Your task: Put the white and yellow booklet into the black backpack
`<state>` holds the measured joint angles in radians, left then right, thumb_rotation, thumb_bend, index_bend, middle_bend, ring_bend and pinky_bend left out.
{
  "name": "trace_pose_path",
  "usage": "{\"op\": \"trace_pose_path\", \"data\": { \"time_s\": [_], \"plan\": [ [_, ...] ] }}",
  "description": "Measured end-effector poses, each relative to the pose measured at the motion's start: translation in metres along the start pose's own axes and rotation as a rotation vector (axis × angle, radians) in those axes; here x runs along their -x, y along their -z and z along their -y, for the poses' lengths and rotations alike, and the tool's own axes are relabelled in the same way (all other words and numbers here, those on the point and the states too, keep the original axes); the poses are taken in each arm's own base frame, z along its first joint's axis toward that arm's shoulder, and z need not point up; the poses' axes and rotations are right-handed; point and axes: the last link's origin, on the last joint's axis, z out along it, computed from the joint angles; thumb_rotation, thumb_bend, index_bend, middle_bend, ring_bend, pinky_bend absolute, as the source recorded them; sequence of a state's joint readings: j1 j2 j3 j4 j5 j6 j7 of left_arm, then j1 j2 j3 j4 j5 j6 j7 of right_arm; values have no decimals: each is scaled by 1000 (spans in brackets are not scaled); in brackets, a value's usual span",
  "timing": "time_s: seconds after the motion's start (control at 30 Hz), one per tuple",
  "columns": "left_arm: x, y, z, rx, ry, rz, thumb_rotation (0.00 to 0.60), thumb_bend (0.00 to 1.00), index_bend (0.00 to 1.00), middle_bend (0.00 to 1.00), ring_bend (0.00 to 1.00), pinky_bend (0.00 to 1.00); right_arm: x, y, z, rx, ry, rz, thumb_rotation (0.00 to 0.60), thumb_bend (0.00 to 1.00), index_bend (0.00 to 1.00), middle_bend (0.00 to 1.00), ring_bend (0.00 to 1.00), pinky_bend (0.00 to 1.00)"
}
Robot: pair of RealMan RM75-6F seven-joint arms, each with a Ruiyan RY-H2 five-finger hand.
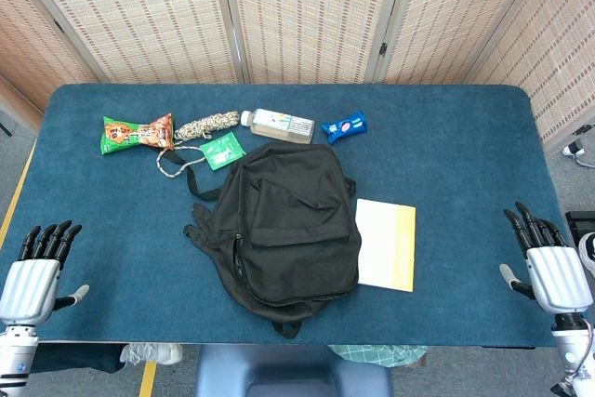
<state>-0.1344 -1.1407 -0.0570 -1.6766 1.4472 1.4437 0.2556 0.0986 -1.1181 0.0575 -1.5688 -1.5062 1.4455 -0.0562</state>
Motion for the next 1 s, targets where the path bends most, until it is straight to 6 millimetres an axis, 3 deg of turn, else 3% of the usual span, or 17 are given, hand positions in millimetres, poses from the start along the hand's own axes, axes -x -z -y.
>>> {"op": "trace_pose_path", "data": {
  "time_s": [0.57,1.0],
  "plan": [
    [-1,3,-3,17,13,-31,600,187,144,103,115,1,12,-17,14,-126,35,51,600,330,0,108,187,156],
    [0,4,-6,17,15,-27,600,187,144,103,115,1,67,-52,42,-298,121,166,600,331,35,129,190,164]
  ]
}}
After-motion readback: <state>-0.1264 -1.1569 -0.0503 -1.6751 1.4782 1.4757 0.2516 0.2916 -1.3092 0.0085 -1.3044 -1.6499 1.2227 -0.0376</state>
